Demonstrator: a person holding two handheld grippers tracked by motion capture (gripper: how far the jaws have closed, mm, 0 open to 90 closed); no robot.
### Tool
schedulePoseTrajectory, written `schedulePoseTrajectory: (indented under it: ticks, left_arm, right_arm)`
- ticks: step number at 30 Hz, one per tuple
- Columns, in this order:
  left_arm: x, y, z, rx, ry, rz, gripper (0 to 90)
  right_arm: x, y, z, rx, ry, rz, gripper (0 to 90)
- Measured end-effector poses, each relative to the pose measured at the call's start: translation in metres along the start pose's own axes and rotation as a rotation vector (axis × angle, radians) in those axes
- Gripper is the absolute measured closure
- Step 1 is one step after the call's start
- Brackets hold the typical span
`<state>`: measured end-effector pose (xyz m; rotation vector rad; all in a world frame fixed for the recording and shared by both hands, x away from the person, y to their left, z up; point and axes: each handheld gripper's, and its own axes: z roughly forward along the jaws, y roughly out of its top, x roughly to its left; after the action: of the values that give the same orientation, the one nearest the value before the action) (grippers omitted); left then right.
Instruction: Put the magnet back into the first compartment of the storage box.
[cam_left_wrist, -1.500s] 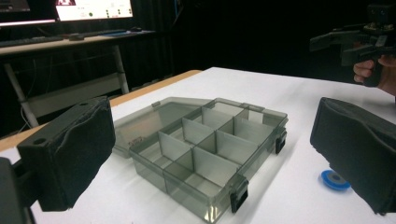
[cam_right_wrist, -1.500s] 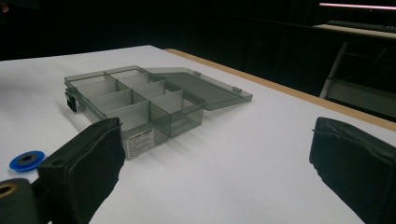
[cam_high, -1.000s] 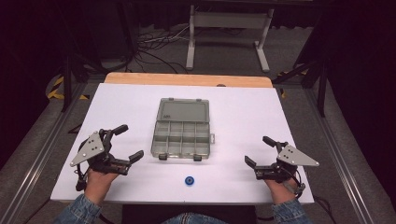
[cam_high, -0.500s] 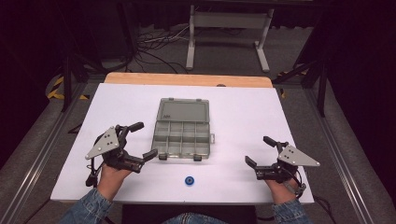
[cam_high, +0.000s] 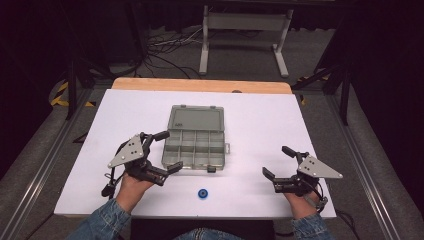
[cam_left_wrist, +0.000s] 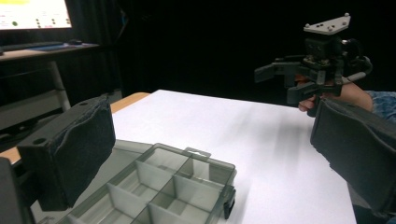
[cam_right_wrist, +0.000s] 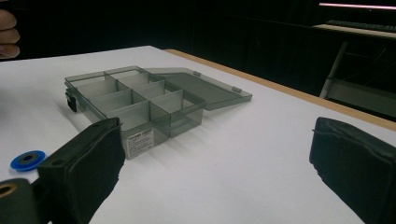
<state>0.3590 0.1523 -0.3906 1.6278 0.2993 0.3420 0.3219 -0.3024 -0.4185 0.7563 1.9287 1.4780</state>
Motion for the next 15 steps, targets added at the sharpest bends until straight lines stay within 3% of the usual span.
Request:
schedulePoseTrajectory:
  ticks: [15]
  left_arm:
    - [-0.007, 0.004, 0.022, 0.025, -0.076, 0.008, 0.8]
  right_arm:
    - [0.0, 0.0, -0.001, -0.005, 0.012, 0.001, 3.8]
